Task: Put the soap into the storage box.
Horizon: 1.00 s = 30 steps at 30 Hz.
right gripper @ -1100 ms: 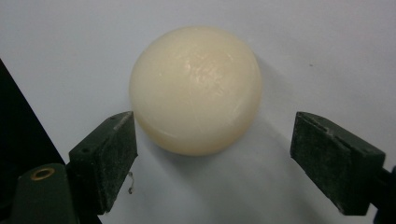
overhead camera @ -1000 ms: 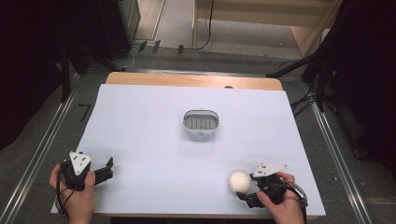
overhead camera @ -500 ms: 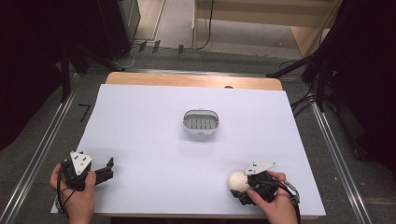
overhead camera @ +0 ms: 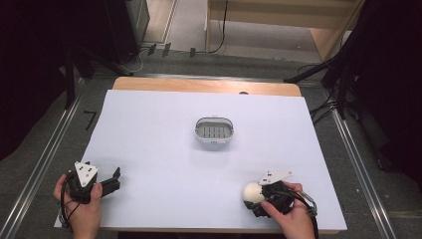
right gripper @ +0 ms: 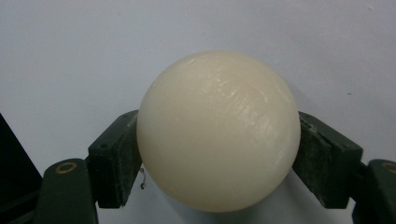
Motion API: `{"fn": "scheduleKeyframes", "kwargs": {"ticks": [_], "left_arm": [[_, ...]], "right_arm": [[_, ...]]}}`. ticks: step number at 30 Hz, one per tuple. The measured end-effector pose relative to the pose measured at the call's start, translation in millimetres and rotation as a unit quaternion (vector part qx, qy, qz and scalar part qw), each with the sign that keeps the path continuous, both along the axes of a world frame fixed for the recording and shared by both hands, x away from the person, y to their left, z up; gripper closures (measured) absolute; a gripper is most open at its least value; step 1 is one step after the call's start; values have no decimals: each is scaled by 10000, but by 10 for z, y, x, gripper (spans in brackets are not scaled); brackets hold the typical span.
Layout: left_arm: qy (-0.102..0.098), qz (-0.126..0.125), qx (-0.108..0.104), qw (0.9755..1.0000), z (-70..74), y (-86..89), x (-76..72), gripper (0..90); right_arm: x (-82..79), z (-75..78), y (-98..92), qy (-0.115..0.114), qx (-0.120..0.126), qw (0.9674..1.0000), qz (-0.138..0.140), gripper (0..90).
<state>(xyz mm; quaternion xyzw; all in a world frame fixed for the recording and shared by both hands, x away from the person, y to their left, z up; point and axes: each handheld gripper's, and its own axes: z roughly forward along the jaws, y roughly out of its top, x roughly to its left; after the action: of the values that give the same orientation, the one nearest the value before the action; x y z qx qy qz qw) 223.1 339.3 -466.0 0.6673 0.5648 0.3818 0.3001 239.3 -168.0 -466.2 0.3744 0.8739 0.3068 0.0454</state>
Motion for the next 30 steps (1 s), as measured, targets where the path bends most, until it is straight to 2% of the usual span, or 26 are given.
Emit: {"fn": "scheduleKeyframes", "kwargs": {"ticks": [2,6,12,30], "left_arm": [[-12,13,-27,10000,1,1,-4,74],[-99,112,-52,9999,4,8,-17,73],[-133,154,-92,9998,7,15,-26,73],[-86,73,-94,9999,7,14,-23,73]], "right_arm": [[3,9,7,51,-32,10000,-26,242],[36,31,31,-6,-174,9998,-130,243],[75,53,27,-85,-94,9997,-195,244],[278,251,64,-190,-126,9993,-286,244]]}}
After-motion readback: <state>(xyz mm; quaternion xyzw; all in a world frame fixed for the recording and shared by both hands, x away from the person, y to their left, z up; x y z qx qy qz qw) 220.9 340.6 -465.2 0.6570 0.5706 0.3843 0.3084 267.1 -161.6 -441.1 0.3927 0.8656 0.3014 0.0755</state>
